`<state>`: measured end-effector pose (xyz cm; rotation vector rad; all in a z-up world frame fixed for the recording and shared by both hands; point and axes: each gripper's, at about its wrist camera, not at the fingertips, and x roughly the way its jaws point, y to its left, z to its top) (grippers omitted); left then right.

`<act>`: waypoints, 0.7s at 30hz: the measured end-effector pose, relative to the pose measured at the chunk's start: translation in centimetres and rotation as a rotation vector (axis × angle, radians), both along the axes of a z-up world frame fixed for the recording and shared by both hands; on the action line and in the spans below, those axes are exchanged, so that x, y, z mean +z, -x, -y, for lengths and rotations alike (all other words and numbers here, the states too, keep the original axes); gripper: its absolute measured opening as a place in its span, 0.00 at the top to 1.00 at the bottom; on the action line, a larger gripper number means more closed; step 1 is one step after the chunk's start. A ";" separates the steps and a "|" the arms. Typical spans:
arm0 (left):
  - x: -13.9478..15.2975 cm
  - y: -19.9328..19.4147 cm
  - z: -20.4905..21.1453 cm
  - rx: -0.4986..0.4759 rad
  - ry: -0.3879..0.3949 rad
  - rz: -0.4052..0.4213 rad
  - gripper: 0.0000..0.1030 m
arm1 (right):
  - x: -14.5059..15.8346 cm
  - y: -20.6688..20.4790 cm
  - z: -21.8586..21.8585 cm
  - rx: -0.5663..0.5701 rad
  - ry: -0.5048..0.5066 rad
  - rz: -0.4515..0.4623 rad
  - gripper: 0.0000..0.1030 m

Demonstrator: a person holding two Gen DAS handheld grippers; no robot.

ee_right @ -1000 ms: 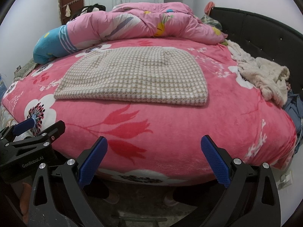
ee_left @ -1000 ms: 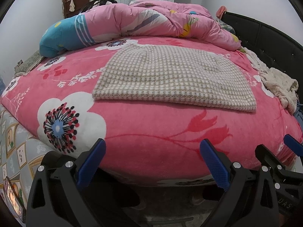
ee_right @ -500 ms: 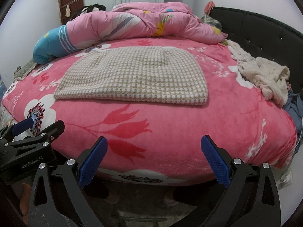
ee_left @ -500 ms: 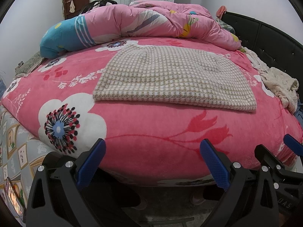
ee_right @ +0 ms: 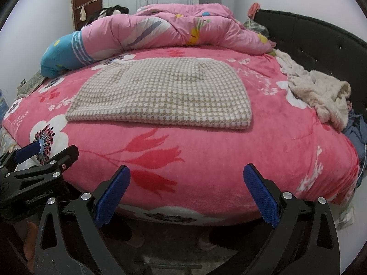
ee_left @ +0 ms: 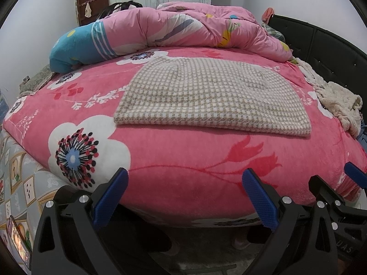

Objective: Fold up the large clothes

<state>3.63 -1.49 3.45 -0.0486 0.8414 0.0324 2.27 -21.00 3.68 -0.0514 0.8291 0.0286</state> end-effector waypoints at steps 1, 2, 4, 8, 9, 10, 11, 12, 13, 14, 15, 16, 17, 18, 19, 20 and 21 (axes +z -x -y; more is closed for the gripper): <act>0.0 0.1 0.2 -0.001 0.001 -0.001 0.05 | 0.0 0.0 0.0 -0.001 0.000 0.000 0.08; 0.0 0.0 0.0 0.000 0.001 -0.001 0.05 | 0.0 0.0 0.0 0.001 -0.001 0.000 0.08; 0.0 0.1 0.1 0.000 0.000 0.000 0.05 | 0.0 0.0 0.0 0.000 -0.001 0.000 0.08; 0.1 0.1 0.0 0.000 -0.001 0.001 0.05 | 0.0 0.0 0.0 0.002 -0.001 0.000 0.08; 0.1 0.0 0.0 0.000 -0.001 0.000 0.05 | 0.0 0.0 0.0 0.001 -0.001 0.000 0.08; 0.0 0.1 0.0 0.000 -0.001 0.000 0.05 | 0.0 0.0 0.0 0.001 -0.001 0.000 0.08; 0.1 0.0 -0.2 0.000 -0.002 0.001 0.05 | 0.0 0.0 0.0 0.001 -0.001 0.000 0.08; 0.1 0.1 0.0 0.001 -0.003 0.000 0.05 | 0.0 0.0 0.0 0.000 -0.001 -0.001 0.08; 0.1 0.1 0.0 0.000 -0.001 0.001 0.05 | 0.0 0.0 0.0 -0.001 -0.001 -0.001 0.08; 0.1 0.1 0.1 0.001 -0.002 0.001 0.05 | 0.0 0.0 0.0 -0.001 -0.002 -0.001 0.08; 0.1 0.1 0.0 0.001 -0.002 0.001 0.05 | 0.0 0.0 0.0 -0.001 -0.002 0.000 0.08; 0.1 0.1 0.1 0.001 -0.002 0.002 0.05 | 0.0 0.0 0.0 0.000 -0.001 0.000 0.08; 0.1 0.0 -0.1 0.001 -0.003 0.002 0.05 | 0.0 0.0 0.0 0.000 -0.001 0.001 0.08; 0.1 0.1 0.0 0.001 -0.002 0.001 0.05 | 0.0 0.0 0.1 0.001 -0.001 0.001 0.08; 0.1 0.1 -0.1 0.001 -0.002 0.001 0.05 | 0.0 0.0 0.1 0.001 -0.001 0.002 0.08; 0.0 0.1 0.1 0.000 -0.003 0.001 0.05 | 0.0 0.0 0.0 0.001 -0.001 0.002 0.08; 0.1 0.1 0.0 0.000 -0.003 0.001 0.05 | 0.0 0.0 0.0 0.002 -0.001 0.002 0.08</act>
